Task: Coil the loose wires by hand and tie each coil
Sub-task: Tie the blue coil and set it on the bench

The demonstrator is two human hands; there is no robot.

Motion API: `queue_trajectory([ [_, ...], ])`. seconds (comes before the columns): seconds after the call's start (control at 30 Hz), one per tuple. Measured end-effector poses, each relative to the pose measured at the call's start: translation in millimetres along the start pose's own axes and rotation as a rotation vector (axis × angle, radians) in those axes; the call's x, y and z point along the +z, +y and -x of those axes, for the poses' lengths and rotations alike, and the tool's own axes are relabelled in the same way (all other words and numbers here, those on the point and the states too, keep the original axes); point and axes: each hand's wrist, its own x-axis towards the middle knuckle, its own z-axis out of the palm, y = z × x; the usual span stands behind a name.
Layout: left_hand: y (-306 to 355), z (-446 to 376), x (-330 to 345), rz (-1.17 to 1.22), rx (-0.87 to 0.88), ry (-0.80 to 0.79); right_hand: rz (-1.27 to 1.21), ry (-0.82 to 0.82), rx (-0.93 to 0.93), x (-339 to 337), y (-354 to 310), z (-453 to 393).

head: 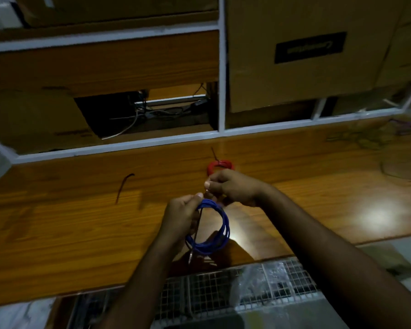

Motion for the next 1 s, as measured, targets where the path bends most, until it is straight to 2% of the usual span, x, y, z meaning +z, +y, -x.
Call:
queue_trajectory([
  [0.2, 5, 12, 45, 0.094, -0.038, -0.013, -0.049, 0.035, -0.062, -14, 25, 39],
  [0.27, 8, 15, 54, 0.144, -0.058, -0.001, 0.023, 0.242, -0.115, -10, 30, 48],
  [0.33, 11, 15, 60, 0.204, -0.071, 0.022, 0.227, 0.579, -0.227, 2, 37, 63],
  [0.4, 11, 13, 65, 0.238, -0.083, 0.033, 0.589, 0.793, -0.421, 18, 45, 81],
  [0.47, 9, 12, 70, 0.260, -0.096, 0.031, 0.904, 0.815, -0.549, 36, 52, 96],
  [0.5, 8, 12, 72, 0.282, -0.107, 0.027, 0.987, 0.814, -0.600, 43, 57, 99],
  [0.6, 6, 10, 78, 0.347, -0.151, 0.025, 1.046, 0.862, -0.722, 55, 65, 98],
  [0.67, 5, 8, 78, 0.355, -0.169, 0.018, 0.982, 0.887, -0.764, 56, 68, 97],
  [0.73, 5, 9, 77, 0.345, -0.172, -0.001, 0.804, 0.888, -0.752, 52, 73, 98],
  [1.0, -6, 25, 88, 0.163, -0.041, -0.036, -0.068, 0.889, -0.481, 55, 66, 117],
])
